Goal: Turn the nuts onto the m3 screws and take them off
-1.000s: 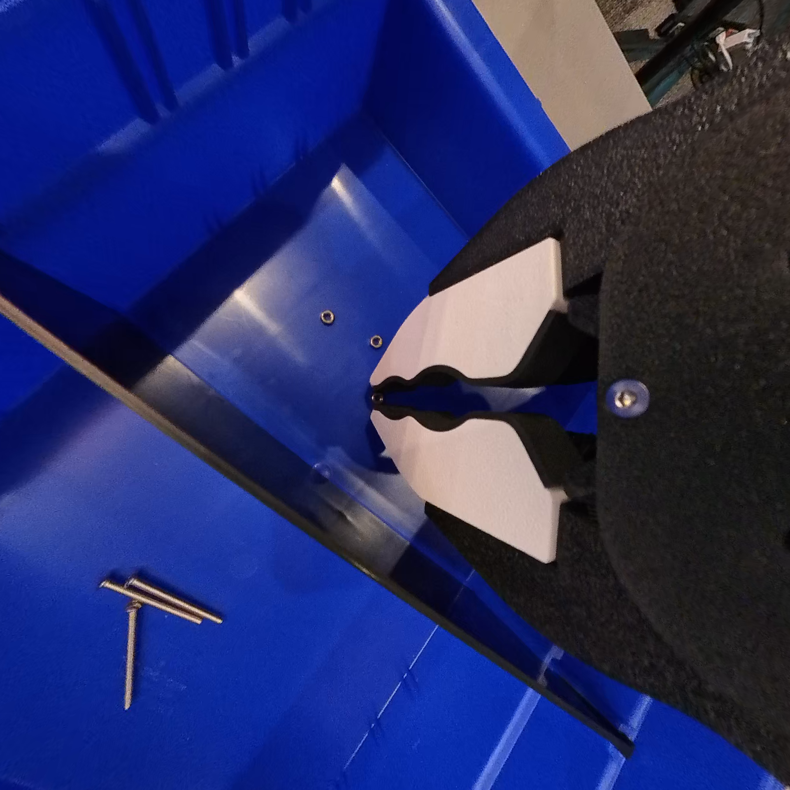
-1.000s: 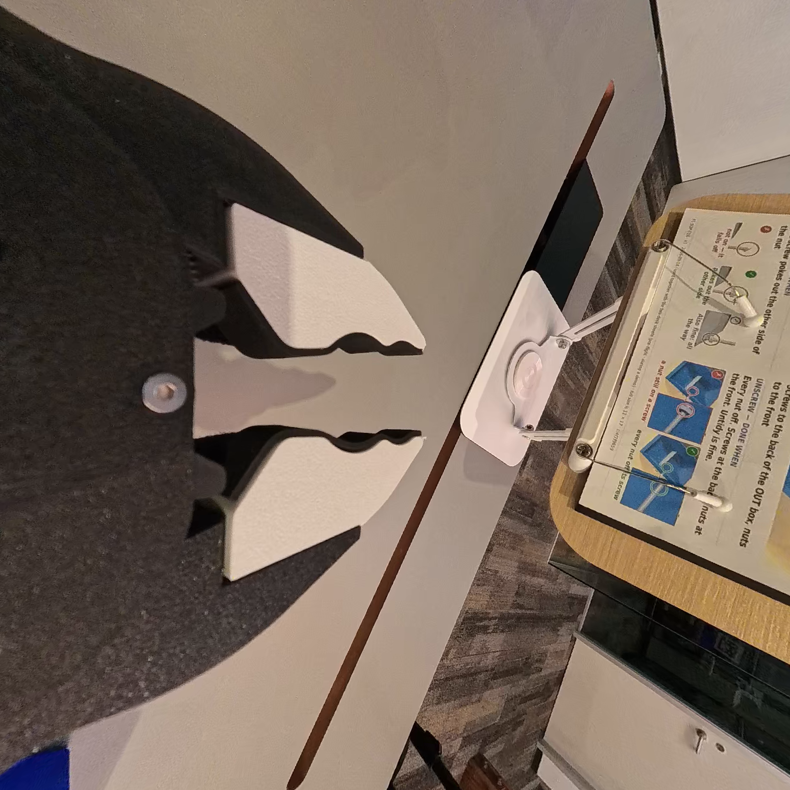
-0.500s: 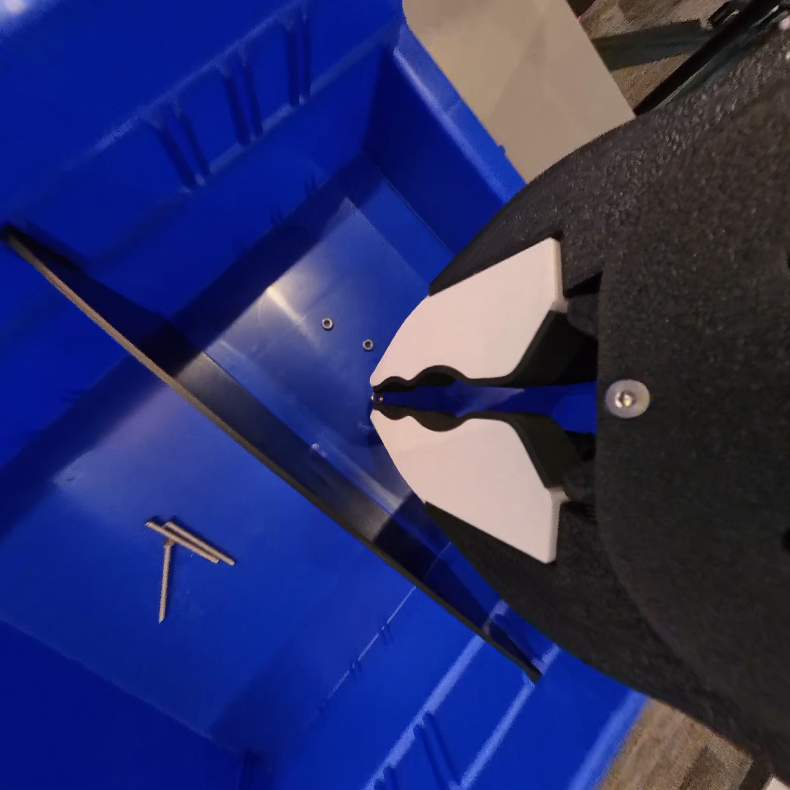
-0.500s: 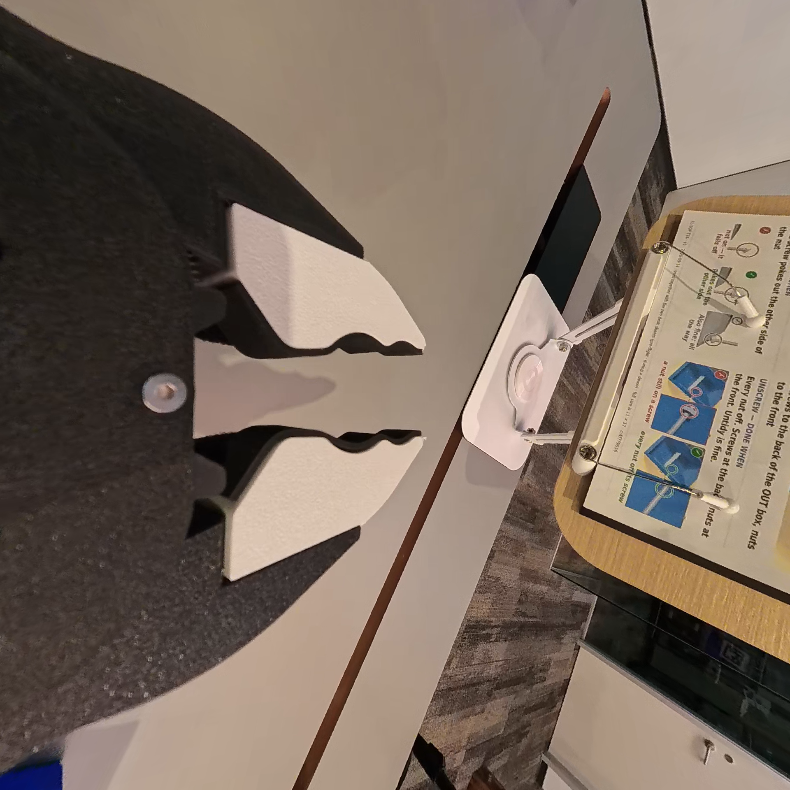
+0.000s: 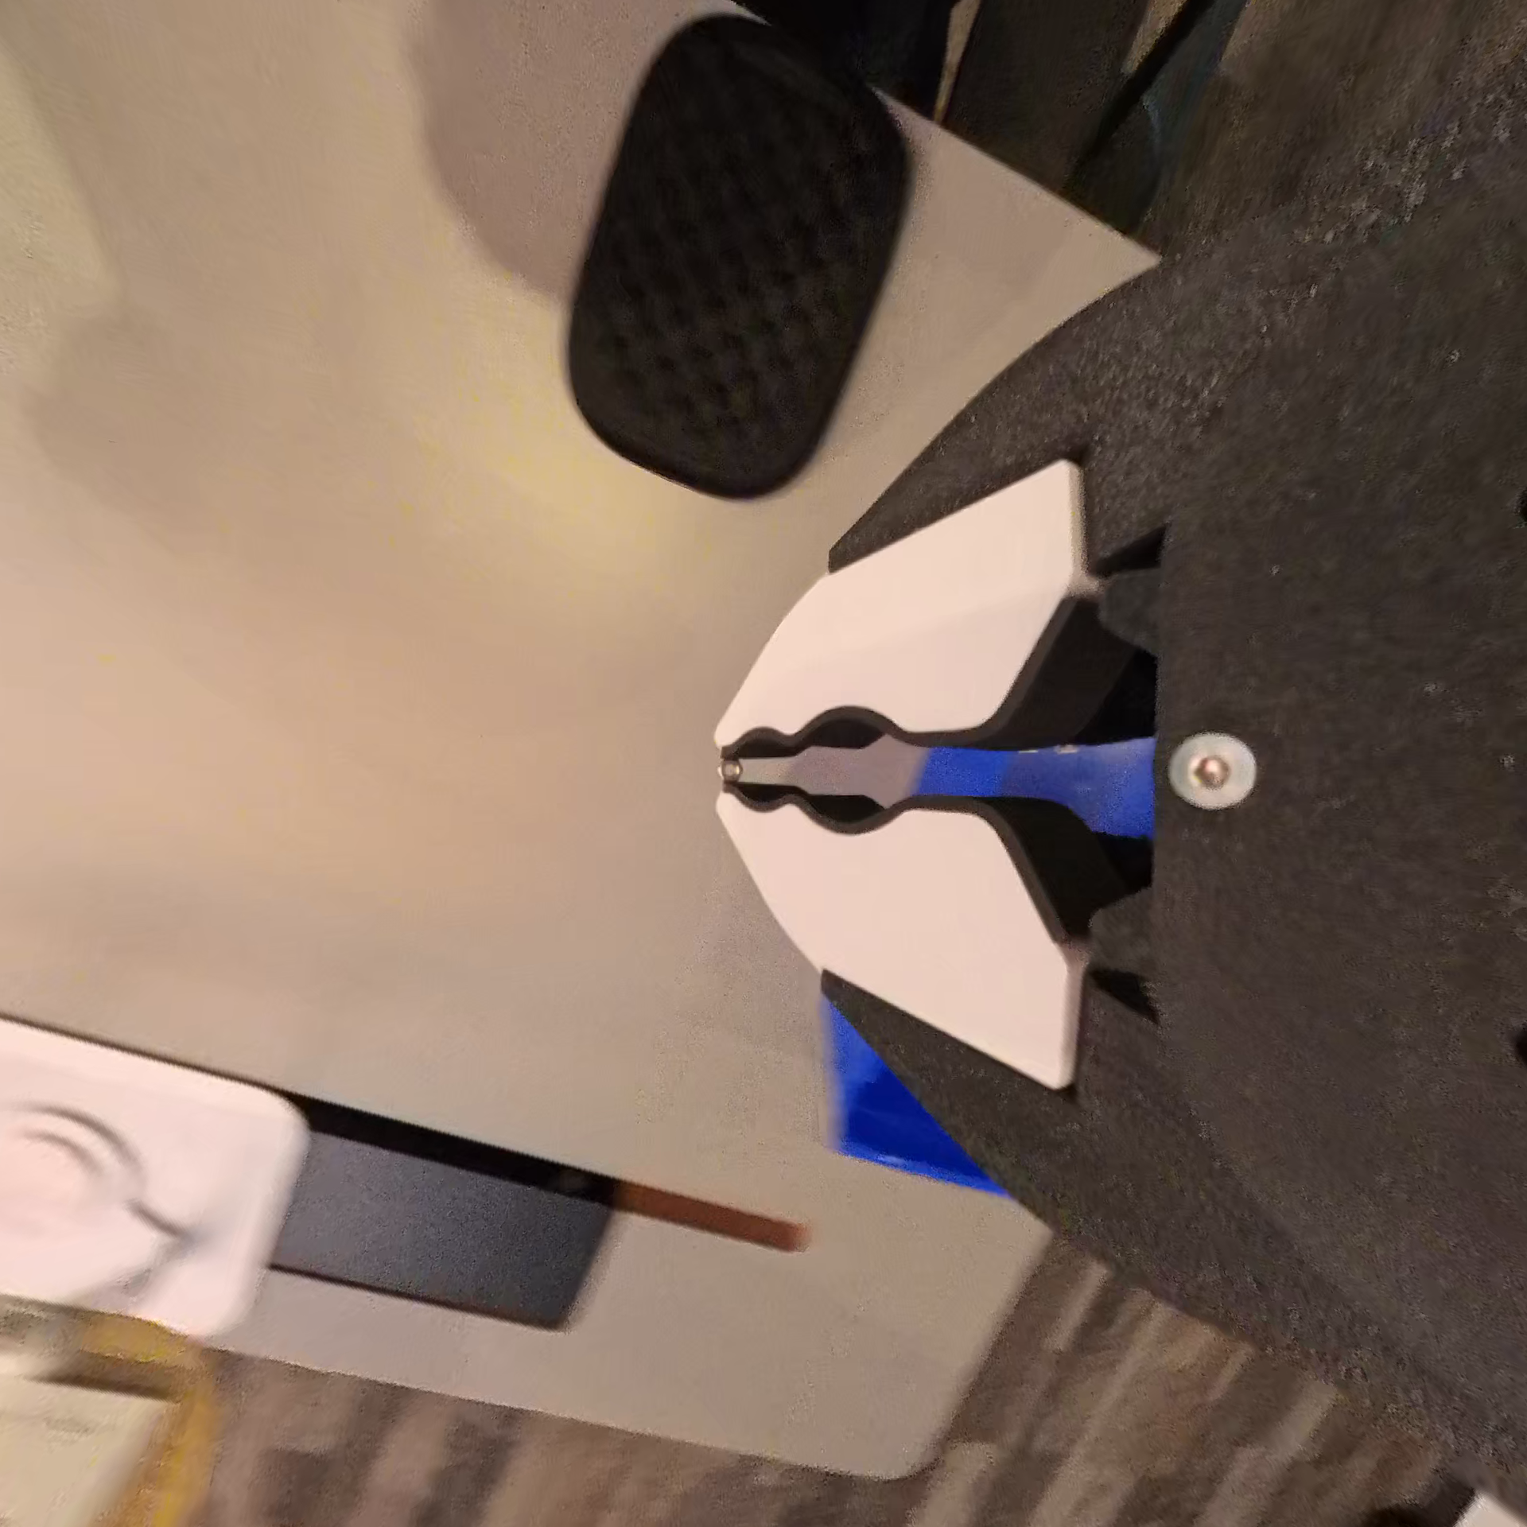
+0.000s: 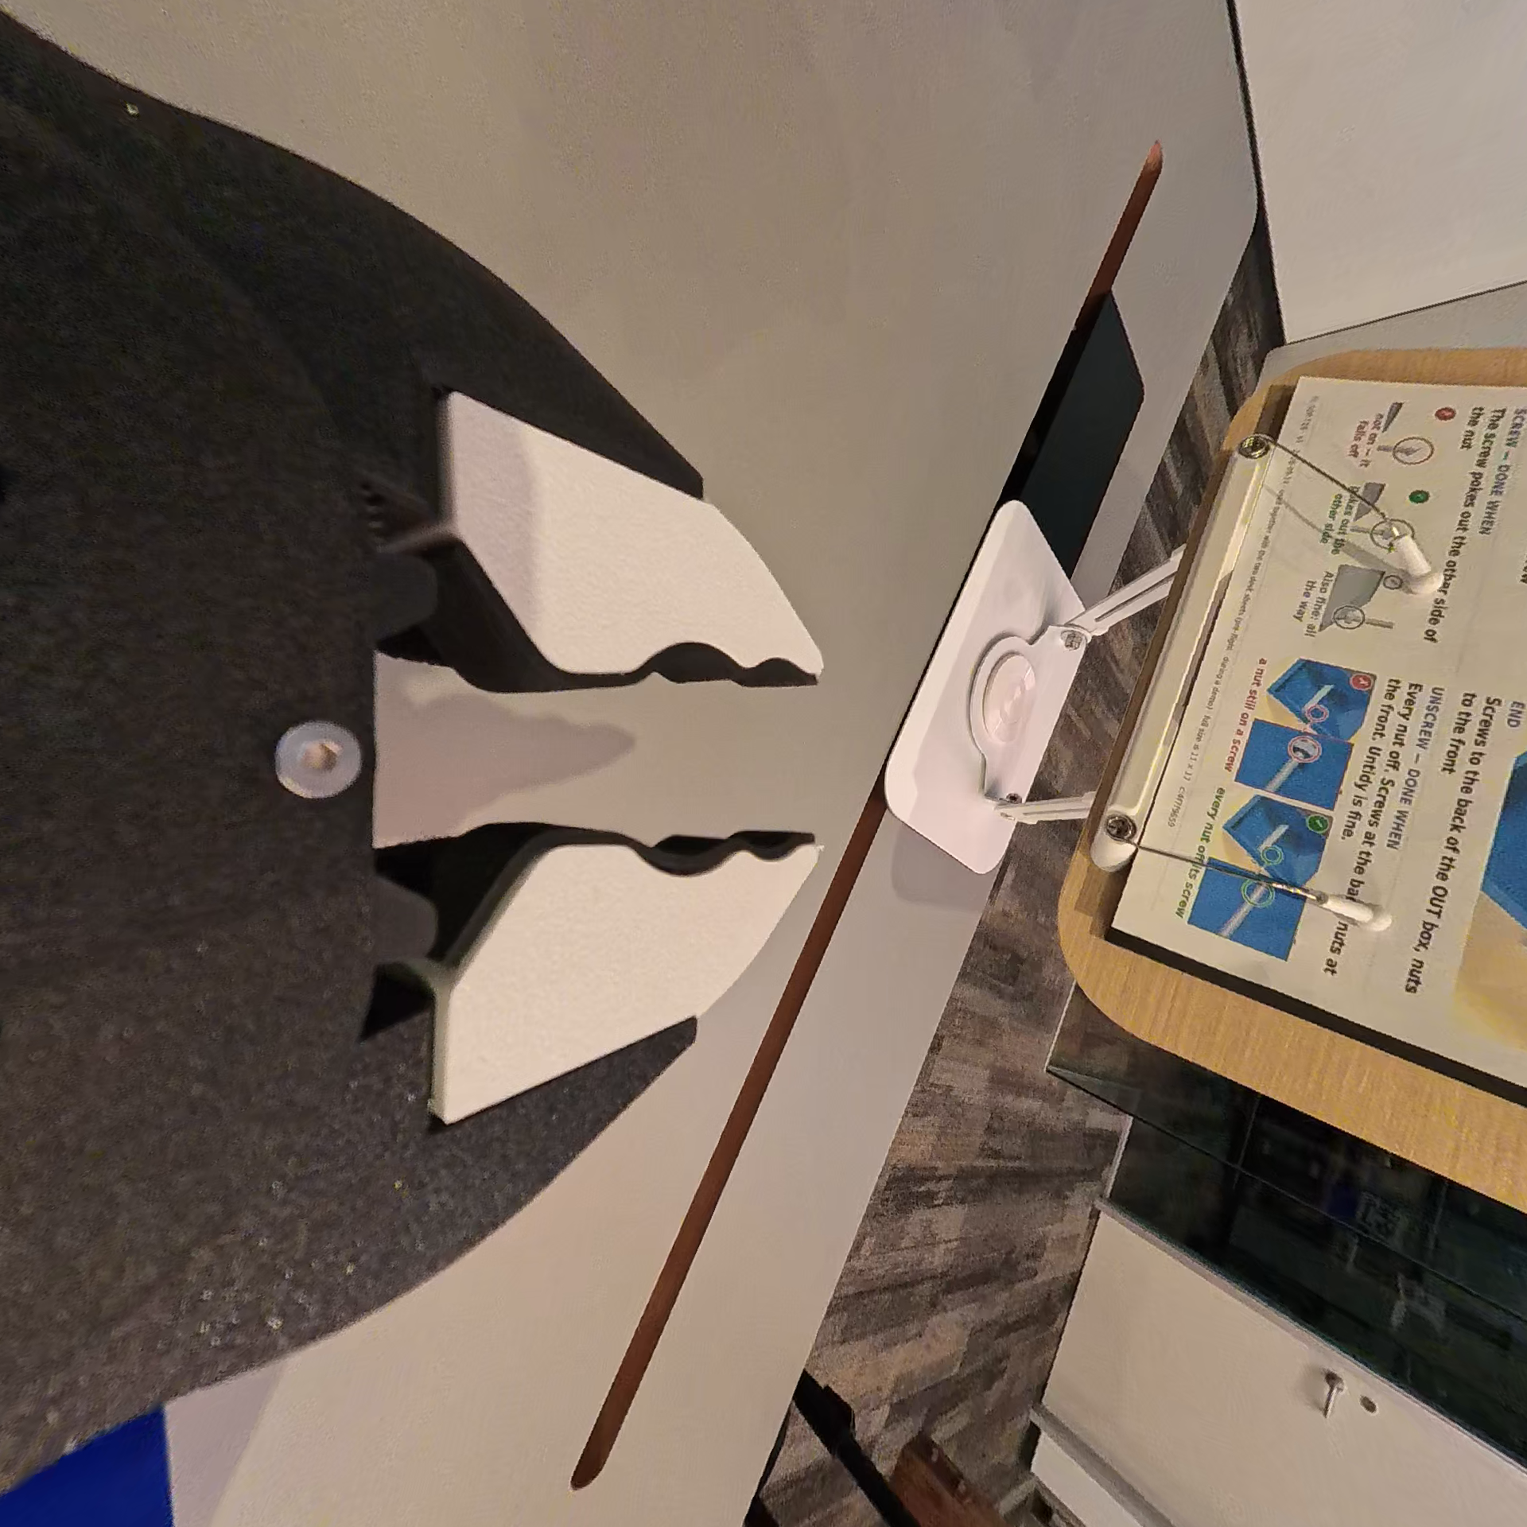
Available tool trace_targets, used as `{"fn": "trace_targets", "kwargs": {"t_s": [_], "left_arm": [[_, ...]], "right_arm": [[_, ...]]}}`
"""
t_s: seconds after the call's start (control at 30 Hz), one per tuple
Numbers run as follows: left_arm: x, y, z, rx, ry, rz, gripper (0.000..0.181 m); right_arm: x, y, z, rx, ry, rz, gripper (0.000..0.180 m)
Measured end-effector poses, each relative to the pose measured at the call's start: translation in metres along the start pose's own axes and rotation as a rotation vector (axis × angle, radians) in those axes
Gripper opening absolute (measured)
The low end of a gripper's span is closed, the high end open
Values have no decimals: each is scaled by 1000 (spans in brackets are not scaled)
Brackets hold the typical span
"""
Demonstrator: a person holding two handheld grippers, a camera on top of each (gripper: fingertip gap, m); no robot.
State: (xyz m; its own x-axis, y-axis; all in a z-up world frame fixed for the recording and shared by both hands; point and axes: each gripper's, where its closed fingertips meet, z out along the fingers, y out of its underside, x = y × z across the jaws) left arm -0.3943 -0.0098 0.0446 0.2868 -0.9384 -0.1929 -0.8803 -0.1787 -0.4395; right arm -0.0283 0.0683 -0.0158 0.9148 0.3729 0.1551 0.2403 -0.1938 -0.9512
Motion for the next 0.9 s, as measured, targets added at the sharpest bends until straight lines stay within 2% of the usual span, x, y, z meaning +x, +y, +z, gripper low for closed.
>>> {"fn": "trace_targets", "kwargs": {"t_s": [0.03,0.2,0.33,0.53,0.9], "left_arm": [[10,-26,16,14,31,44,5],[61,-124,112,55,188,193,5],[87,-159,180,12,255,233,5],[102,-172,236,-60,288,217,5],[113,-159,264,-166,293,255,5]], "right_arm": [[2,0,-1,1,6,-3,33],[31,0,-14,31,125,-89,32],[49,13,-18,9,166,-83,32],[62,23,-19,-4,189,-92,32],[71,21,-25,43,170,9,32]]}}
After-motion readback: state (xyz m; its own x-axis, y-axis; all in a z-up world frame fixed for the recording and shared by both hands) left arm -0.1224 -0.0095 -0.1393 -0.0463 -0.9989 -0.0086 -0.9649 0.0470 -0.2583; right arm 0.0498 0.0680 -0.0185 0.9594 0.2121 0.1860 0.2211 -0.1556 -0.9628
